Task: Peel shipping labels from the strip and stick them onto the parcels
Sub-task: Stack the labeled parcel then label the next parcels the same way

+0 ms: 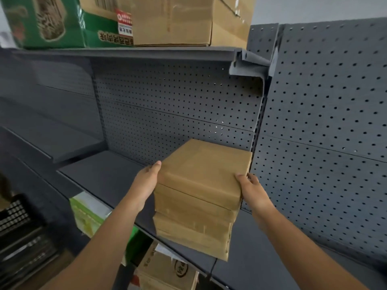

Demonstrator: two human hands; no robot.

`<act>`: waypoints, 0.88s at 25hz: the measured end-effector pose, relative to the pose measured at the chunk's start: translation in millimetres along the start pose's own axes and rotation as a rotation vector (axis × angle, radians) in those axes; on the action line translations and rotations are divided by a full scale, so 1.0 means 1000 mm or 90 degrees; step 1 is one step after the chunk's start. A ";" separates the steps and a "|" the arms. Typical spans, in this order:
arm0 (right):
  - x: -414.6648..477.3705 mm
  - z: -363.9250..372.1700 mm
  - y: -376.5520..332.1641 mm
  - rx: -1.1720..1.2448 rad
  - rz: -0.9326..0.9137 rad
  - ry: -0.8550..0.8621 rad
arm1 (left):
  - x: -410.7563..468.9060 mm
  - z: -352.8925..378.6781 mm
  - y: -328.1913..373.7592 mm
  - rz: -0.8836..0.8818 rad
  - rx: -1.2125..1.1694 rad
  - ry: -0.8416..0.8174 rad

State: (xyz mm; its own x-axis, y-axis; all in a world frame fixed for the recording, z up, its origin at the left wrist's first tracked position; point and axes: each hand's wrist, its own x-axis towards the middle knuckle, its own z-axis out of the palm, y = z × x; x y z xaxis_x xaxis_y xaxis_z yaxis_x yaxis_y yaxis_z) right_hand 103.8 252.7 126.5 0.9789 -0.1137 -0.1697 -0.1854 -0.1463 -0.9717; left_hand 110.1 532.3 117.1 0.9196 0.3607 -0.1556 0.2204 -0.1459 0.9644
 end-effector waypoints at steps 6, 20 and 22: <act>-0.005 -0.017 0.002 0.072 -0.021 0.008 | -0.010 0.018 0.010 0.005 -0.011 -0.021; -0.097 -0.224 0.056 0.101 0.012 0.235 | -0.124 0.182 0.018 0.090 0.101 -0.290; -0.107 -0.244 0.075 0.118 0.015 0.243 | -0.134 0.207 0.006 0.088 0.113 -0.331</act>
State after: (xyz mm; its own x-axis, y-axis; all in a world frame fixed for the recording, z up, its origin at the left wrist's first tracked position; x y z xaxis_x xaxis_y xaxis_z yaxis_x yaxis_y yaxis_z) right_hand -35.5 14.2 112.3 0.8663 -0.4755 -0.1532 -0.1548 0.0361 -0.9873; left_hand 55.4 292.8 99.3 0.9730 -0.1680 -0.1585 0.0964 -0.3284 0.9396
